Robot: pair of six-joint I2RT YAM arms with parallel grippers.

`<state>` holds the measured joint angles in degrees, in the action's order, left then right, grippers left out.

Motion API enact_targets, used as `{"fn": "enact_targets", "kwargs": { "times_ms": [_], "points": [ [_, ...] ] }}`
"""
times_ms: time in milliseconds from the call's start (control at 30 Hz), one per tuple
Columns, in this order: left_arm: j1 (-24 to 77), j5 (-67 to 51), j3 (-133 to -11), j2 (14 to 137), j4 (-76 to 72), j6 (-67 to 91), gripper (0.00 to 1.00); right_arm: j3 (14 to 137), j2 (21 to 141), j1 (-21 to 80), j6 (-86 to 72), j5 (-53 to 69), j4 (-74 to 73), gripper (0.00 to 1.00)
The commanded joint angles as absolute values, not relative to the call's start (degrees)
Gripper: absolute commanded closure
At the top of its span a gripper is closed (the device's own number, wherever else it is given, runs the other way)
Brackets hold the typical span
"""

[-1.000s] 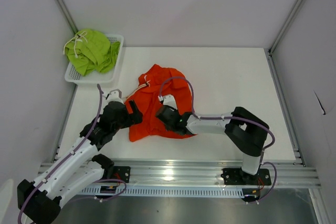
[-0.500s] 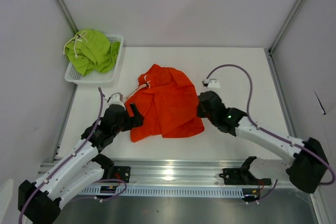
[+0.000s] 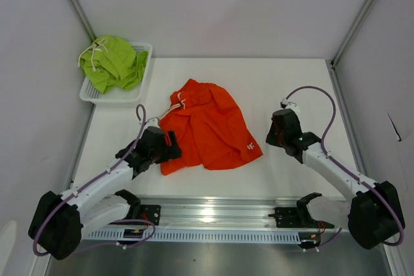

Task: Fold and stack the shorts
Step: Flatten the shorts out

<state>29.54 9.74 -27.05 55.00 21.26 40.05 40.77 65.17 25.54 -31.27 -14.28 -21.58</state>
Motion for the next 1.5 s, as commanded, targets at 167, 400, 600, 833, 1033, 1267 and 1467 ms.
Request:
{"fn": "enact_targets", "kwargs": {
  "times_ms": [167, 400, 600, 833, 1033, 1267, 1467],
  "points": [
    [29.18, 8.26, -26.72, 59.41, 15.65, 40.69, 0.07, 42.89, 68.72, 39.27, -24.53, -6.33, -13.37, 0.63],
    [29.18, 7.65, -23.56, 57.84, 11.7, 41.75, 0.15, 42.9, 72.86, 46.58, -34.42, -2.73, -10.64, 0.58],
    [29.27, 6.94, -22.24, 58.53, 9.76, 41.92, 0.52, 34.64, 71.19, 50.09, -47.09, -3.51, 1.82, 0.47],
    [29.18, 6.51, -20.04, 57.31, 7.47, 41.92, 0.93, 31.38, 74.97, 51.33, -58.96, -5.62, 10.27, 0.42],
    [29.18, 5.19, -18.81, 57.92, 6.15, 42.1, 0.98, 30.32, 76.72, 51.42, -63.89, -10.81, 13.1, 0.4],
    [29.35, 4.92, -17.58, 55.73, 5.45, 42.27, 0.99, 30.58, 81.65, 50.72, -68.64, -12.13, 16.34, 0.42],
    [29.62, 4.31, -16.17, 52.3, 6.24, 42.8, 1.0, 30.15, 83.94, 50.19, -72.33, -13.0, 18.63, 0.45]
  ]
}}
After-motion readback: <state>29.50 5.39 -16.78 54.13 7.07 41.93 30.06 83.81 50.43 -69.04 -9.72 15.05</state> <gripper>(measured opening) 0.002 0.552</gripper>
